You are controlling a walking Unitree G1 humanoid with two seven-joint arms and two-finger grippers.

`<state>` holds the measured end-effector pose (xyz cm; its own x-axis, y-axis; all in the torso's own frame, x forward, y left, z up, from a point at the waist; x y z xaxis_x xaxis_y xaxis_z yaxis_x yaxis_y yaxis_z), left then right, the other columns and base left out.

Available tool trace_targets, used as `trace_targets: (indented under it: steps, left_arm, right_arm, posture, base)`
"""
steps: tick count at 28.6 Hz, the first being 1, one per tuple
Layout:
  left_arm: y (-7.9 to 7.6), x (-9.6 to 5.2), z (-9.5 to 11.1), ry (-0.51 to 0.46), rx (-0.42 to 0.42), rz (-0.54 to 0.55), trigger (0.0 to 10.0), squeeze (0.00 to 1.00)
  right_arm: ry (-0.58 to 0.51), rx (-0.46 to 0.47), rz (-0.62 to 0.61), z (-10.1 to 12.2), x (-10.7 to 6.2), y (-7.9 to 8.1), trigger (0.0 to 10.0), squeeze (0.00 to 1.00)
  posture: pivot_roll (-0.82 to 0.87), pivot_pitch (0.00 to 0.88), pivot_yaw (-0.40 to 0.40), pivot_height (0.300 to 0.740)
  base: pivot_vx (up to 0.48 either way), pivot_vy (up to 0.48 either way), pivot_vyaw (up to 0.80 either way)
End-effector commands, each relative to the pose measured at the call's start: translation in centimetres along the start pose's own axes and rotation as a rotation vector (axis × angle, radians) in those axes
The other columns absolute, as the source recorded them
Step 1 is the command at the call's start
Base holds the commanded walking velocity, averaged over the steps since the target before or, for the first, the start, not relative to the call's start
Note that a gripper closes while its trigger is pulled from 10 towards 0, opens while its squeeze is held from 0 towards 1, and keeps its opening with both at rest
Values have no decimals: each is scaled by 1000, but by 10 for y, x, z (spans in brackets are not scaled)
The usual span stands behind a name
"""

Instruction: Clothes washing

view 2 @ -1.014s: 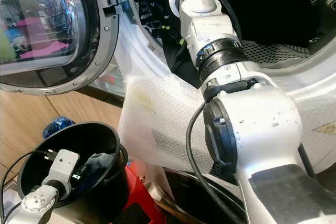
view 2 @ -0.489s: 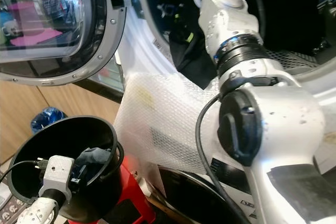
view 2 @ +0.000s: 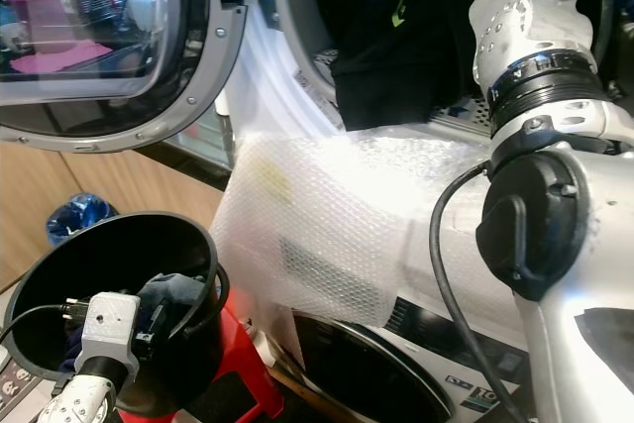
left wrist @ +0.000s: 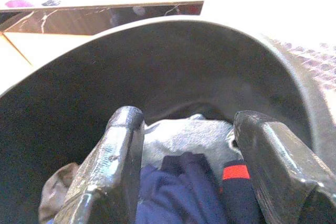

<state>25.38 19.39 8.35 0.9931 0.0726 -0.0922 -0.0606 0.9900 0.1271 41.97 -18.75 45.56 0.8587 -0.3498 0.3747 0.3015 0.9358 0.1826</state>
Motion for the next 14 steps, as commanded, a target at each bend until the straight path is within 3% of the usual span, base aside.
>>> trace_targets:
  steps: [1, 8, 14]
  left_arm:
    - [-2, 0, 2, -10, 3, -4, 10000, 0]
    - [-11, 1, 2, 1, 7, -70, 10000, 0]
    - [-11, -2, 3, 3, -2, -72, 10000, 0]
  right_arm:
    - [27, -14, 25, -11, -2, 5, 10000, 0]
    - [148, -57, 169, -54, -14, 30, 10000, 0]
    - [173, -33, 173, -61, -15, 30, 10000, 0]
  posture:
    - [124, 49, -32, 740]
    - [129, 24, -16, 740]
    - [131, 20, -11, 740]
  base:
    - [0, 0, 0]
    - [0, 0, 0]
    - [0, 0, 0]
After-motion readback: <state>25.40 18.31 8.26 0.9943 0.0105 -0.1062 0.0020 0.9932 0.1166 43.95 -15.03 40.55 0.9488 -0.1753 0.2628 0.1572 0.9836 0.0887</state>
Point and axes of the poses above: a point about 5 cm out from each wrist's last joint towards the gripper, its own x axis pointing out of the wrist towards the gripper, its own z axis along the axis of the wrist's last joint, y = z × x, the point moved 2 cm from there along x, pointing out of the wrist towards the gripper, and after that the axes turned 4 degrees about -x, right-handed, at the moved point
